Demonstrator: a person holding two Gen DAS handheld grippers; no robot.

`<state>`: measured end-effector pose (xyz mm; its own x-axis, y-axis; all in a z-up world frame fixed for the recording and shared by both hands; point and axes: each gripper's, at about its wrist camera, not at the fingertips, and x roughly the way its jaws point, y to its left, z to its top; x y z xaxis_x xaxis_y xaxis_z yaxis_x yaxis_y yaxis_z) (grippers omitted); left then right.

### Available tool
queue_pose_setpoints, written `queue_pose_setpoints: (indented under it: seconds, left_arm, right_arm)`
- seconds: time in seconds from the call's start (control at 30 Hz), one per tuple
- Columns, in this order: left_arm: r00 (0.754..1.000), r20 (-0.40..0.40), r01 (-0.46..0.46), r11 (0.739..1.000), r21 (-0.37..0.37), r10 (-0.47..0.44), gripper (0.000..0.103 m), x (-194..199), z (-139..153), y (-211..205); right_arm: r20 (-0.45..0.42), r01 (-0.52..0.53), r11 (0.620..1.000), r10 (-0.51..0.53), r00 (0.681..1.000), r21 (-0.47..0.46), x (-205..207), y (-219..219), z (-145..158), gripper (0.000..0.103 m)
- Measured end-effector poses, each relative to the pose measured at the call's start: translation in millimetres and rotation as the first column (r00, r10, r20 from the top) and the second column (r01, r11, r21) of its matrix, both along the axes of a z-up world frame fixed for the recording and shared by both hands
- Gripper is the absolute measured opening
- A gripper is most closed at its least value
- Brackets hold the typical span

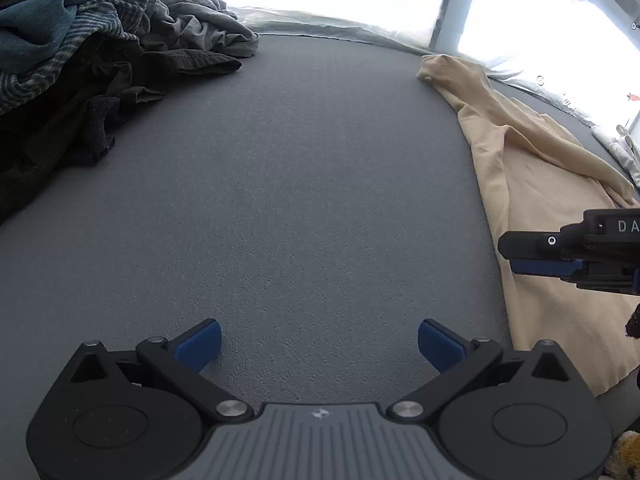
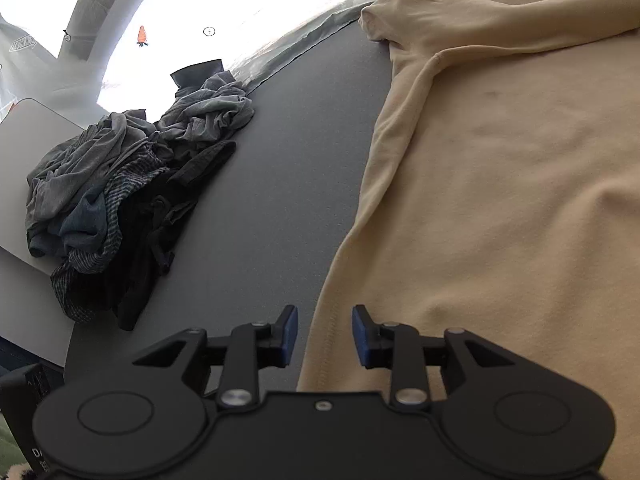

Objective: Fold clothes

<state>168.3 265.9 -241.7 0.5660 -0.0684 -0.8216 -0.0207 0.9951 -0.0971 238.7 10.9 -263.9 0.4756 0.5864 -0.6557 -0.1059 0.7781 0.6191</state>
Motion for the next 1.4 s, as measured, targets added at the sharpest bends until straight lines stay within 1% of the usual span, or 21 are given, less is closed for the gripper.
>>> queue_pose_setpoints:
  seconds: [0.13,0.23,0.27,0.3,0.37,0.53,0.7,0.87,1.03,1.17,1.3,1.4]
  left_arm:
    - [1.0,-0.003,-0.027,1.0,0.005,0.027,0.103,-1.1,-0.2,5.1]
    - [0.999,-0.004,-0.048,0.999,-0.002,0.048,0.103,0.3,-0.4,6.1]
    - [0.999,-0.005,-0.053,0.999,0.001,0.053,0.103,1.1,-0.4,5.3]
    - [0.998,-0.006,-0.058,0.998,0.004,0.058,0.103,2.0,-0.4,4.5]
    - [0.998,-0.009,-0.066,0.998,0.013,0.066,0.103,4.2,-0.3,1.6]
    - [0.997,-0.005,-0.08,0.997,-0.014,0.08,0.103,8.6,1.6,-4.8]
    - [1.0,0.002,-0.024,1.0,-0.002,0.024,0.103,13.8,4.0,-37.5]
    - [0.999,0.009,0.031,0.999,0.01,-0.031,0.103,18.9,6.4,-70.2]
    - [0.998,0.011,0.068,0.998,-0.004,-0.067,0.103,20.7,7.9,-110.7]
    - [0.995,0.012,0.104,0.995,0.012,-0.104,0.103,19.0,7.5,-145.7]
    - [0.993,0.004,0.118,0.993,0.021,-0.119,0.103,17.2,4.4,-168.8]
    - [0.993,-0.014,0.118,0.992,0.039,-0.117,0.103,17.1,-0.2,-180.4]
  right_arm:
    - [0.013,-0.04,0.998,0.04,0.999,-0.058,5.6,13.0,0.7,0.03]
    - [0.02,-0.051,0.995,0.053,0.998,-0.088,7.1,13.5,-0.2,0.019]
    - [0.02,-0.052,0.994,0.054,0.998,-0.092,7.3,11.7,-1.4,0.011]
    - [0.02,-0.051,0.995,0.053,0.998,-0.089,7.1,8.9,-2.9,0.008]
    - [0.026,-0.045,0.997,0.047,0.999,-0.069,5.9,2.8,-4.2,0.005]
    - [0.047,-0.035,0.999,0.036,0.998,-0.013,4.6,-13.5,-1.1,0.004]
    - [0.046,0.014,0.999,-0.016,0.999,0.047,-0.3,-43.9,-0.1,0.004]
    - [0.05,0.055,0.996,-0.059,0.997,0.073,-4.9,-80.1,2.8,0.004]
    - [0.041,0.06,0.996,-0.063,0.997,0.067,-9.7,-113.1,4.6,0.004]
    - [0.03,0.069,0.996,-0.071,0.997,0.049,-8.6,-139.7,3.7,0.004]
    - [0.016,0.042,0.999,-0.042,0.999,0.026,-4.4,-152.2,0.3,0.001]
    - [0.01,-0.011,1.0,0.011,1.0,-0.022,-0.3,-151.5,-3.6,0.001]
